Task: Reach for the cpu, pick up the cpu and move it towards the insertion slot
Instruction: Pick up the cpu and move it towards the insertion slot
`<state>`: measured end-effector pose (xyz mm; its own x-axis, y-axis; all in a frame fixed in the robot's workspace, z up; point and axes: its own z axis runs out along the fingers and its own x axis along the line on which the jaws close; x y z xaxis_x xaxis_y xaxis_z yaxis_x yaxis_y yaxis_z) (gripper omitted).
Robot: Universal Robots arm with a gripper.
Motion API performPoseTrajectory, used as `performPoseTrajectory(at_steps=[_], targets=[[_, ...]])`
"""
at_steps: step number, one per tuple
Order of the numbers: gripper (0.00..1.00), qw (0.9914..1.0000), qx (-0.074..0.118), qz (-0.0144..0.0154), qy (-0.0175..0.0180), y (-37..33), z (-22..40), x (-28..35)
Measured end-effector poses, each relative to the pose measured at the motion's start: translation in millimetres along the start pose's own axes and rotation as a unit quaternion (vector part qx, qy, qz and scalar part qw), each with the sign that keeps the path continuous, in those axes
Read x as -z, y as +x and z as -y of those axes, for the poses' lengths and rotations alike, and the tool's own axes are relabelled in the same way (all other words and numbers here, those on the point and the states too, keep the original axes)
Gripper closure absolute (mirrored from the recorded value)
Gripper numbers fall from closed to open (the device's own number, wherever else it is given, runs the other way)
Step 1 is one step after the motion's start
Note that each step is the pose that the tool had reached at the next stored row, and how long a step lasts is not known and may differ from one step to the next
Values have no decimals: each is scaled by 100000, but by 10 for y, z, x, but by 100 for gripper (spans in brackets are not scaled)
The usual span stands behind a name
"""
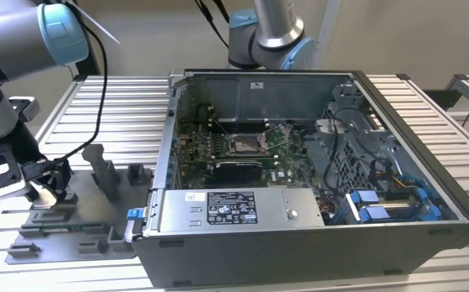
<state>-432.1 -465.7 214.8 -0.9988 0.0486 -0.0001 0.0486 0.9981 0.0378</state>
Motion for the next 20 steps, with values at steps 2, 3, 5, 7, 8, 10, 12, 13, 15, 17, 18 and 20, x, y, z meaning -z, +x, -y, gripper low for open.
performPoseTrajectory(at_steps=[2, 3, 5, 7, 8, 10, 12, 13, 15, 17, 18, 20], targets=[[100, 100000, 1, 14, -6, 0, -1, 8], [100, 100000, 0, 18, -6, 0, -1, 8], [100, 100000, 3, 28, -6, 0, 0, 9], [100, 100000, 3, 38, -4, 0, 0, 10], [100, 100000, 3, 35, -2, 0, 0, 11], [100, 100000, 1, 19, 11, 0, 0, 21], [100, 100000, 4, 36, -2, 0, -1, 32], [100, 100000, 1, 36, -4, 0, -1, 40], [100, 100000, 3, 40, -6, 0, -2, 53], [100, 100000, 3, 38, -5, 0, -3, 66], [100, 100000, 2, 36, -4, 0, -3, 73], [100, 100000, 2, 42, -7, 0, -3, 83]])
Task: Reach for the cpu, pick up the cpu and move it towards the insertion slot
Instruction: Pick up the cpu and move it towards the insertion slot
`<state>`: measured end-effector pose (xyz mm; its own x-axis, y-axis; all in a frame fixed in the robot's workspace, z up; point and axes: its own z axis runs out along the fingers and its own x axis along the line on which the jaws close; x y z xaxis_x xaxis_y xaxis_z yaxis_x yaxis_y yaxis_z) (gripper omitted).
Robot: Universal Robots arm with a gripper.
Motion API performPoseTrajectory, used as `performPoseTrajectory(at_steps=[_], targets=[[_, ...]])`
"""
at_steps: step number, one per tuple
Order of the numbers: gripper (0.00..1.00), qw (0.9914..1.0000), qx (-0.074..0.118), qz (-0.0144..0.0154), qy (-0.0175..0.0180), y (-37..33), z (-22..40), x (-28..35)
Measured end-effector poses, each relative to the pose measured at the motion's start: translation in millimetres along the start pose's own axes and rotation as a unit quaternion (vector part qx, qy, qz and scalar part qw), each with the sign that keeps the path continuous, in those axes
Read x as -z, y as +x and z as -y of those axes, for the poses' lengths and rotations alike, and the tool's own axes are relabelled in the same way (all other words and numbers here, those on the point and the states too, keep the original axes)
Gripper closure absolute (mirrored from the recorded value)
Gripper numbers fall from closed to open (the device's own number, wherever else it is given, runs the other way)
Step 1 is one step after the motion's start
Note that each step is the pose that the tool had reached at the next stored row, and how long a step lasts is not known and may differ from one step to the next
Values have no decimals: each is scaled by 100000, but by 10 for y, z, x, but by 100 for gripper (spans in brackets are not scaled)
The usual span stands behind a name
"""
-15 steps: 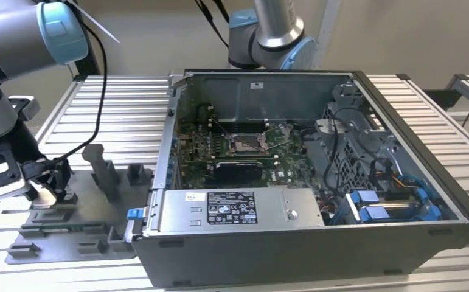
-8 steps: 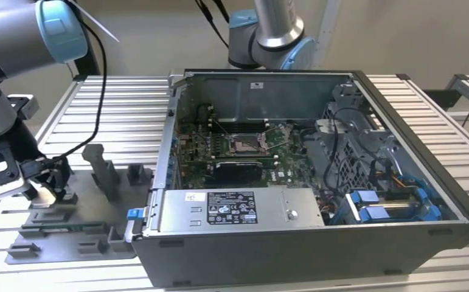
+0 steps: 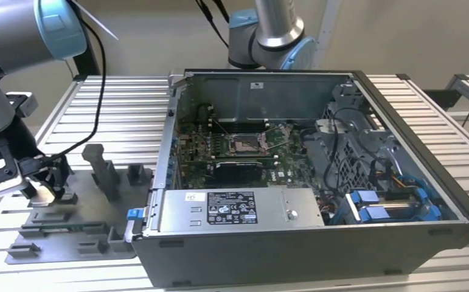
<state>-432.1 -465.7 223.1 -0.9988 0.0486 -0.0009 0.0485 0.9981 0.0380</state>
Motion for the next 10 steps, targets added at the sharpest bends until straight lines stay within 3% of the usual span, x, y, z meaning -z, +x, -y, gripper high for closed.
performPoseTrajectory(at_steps=[10], targets=[[100, 100000, 0, -3, 2, 0, -2, 64]])
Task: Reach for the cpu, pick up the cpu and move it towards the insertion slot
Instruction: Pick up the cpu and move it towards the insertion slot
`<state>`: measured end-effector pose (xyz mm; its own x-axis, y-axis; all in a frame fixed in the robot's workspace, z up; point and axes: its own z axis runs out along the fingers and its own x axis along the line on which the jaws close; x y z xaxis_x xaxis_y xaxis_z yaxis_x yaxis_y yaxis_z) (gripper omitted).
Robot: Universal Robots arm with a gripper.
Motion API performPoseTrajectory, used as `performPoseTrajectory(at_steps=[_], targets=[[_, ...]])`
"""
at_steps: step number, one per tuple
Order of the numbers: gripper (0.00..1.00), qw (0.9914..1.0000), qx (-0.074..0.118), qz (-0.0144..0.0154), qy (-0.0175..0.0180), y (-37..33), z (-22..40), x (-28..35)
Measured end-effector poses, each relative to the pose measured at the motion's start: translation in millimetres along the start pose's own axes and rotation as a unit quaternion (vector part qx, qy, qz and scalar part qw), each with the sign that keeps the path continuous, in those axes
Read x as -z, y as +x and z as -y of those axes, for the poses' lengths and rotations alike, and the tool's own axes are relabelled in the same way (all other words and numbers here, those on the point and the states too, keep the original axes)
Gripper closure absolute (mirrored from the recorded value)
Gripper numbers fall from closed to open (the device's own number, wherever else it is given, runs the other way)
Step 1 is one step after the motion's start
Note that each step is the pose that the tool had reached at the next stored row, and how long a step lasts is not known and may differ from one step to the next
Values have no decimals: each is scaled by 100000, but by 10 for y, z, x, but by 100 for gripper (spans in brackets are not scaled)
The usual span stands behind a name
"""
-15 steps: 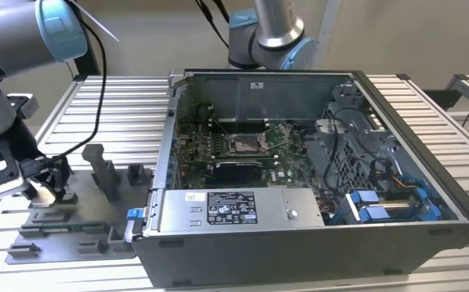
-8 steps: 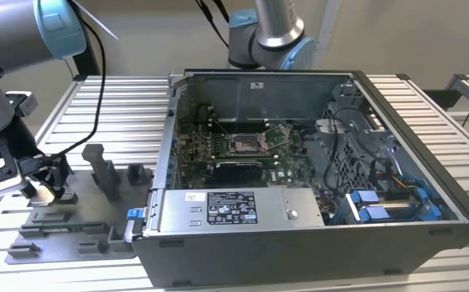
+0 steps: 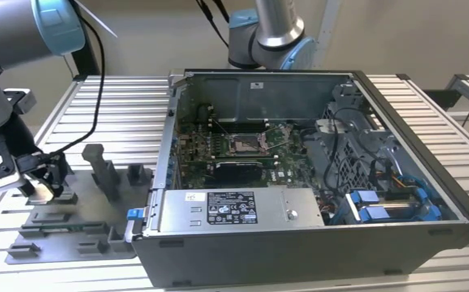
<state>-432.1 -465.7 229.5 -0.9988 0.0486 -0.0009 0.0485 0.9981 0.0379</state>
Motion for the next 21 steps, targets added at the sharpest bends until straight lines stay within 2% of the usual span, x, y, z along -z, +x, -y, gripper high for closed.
performPoseTrajectory(at_steps=[21], targets=[[100, 100000, 0, 1, 0, 0, -6, 167]])
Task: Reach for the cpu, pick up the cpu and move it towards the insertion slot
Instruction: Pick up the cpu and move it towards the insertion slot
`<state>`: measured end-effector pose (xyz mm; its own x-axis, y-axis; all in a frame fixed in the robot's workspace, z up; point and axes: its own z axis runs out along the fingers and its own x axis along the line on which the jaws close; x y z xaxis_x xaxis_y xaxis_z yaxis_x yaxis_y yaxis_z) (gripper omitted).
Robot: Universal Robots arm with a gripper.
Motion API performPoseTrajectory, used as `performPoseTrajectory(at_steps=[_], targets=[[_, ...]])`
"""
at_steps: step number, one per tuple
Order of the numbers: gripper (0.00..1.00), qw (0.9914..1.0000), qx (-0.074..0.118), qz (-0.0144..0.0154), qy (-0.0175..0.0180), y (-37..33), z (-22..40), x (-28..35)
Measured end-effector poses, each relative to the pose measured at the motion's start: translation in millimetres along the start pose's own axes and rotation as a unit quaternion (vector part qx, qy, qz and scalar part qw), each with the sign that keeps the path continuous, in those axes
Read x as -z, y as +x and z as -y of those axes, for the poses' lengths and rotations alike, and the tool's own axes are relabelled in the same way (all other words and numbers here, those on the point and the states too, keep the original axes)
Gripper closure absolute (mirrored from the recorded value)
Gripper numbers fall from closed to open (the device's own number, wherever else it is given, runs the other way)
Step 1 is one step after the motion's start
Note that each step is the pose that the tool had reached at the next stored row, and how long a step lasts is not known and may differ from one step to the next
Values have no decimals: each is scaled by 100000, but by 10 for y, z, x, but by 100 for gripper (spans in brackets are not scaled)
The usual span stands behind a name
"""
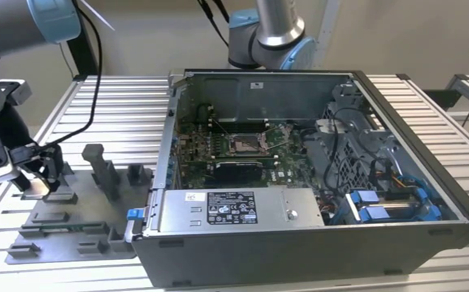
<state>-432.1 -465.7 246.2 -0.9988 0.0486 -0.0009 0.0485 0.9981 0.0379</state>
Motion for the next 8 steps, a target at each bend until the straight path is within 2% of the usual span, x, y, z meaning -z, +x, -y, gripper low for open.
performPoseTrajectory(at_steps=[8], targets=[[100, 100000, -1, -6, 5, 0, -2, 49]])
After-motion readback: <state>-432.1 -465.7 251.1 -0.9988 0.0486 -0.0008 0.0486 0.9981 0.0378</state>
